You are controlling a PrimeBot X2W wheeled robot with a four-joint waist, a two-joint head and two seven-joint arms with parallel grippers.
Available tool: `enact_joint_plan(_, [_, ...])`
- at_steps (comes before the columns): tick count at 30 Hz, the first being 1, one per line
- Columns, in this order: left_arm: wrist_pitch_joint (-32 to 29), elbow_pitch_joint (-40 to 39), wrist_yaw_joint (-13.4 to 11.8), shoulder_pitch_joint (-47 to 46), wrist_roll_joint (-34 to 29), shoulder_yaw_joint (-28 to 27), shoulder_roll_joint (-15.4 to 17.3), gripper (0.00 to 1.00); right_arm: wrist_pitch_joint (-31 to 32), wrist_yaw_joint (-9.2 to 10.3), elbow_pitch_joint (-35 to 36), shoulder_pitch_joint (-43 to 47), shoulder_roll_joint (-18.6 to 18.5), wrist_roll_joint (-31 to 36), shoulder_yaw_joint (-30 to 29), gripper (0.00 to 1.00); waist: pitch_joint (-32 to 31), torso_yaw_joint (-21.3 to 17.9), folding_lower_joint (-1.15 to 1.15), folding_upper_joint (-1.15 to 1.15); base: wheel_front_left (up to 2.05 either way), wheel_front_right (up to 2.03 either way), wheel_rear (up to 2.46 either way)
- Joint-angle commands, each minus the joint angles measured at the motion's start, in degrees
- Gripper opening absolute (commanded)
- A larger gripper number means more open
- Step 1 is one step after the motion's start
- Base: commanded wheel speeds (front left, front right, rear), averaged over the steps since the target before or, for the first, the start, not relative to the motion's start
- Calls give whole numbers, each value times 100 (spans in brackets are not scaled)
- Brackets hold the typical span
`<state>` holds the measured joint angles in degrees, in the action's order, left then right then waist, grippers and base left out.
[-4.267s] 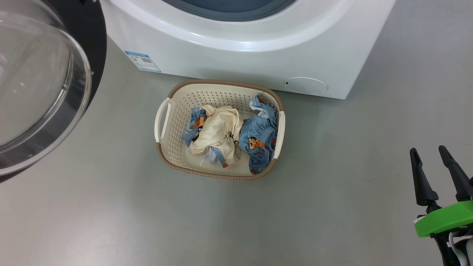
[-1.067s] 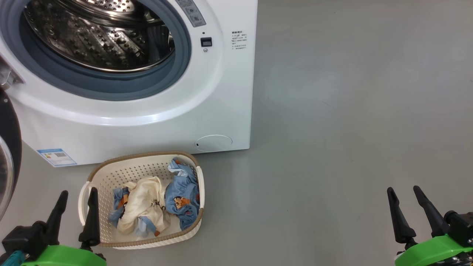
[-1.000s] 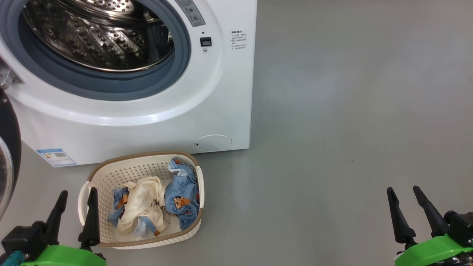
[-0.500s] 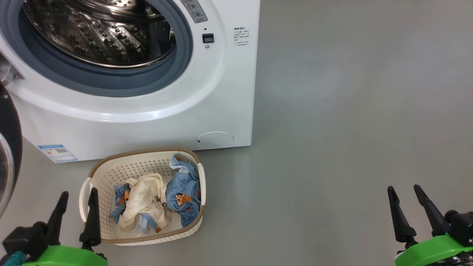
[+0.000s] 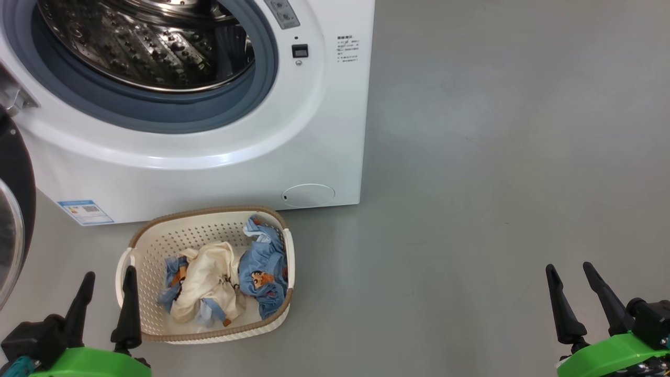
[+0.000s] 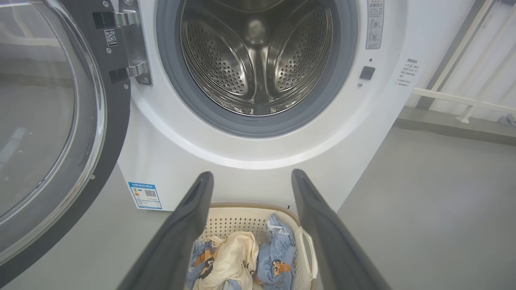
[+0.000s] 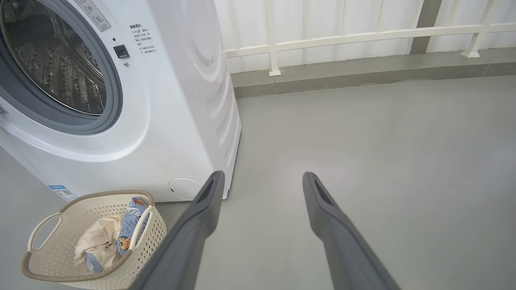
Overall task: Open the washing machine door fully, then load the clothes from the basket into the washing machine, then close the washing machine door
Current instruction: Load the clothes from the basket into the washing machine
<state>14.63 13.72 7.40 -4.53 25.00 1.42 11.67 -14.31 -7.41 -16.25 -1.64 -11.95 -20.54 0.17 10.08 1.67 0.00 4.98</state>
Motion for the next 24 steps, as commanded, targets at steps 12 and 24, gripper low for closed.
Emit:
enact_joint_plan(12, [37,-65,9,-208,70,-230,144,100,-69,-8,135,-62,-95,66,146,100,24,27,0,0,21,-53,32])
enact_joint_plan(24, [37,-57,9,-201,98,-199,167,100,-69,-8,149,-51,-107,52,186,100,-14,24,0,0,63,-129,66])
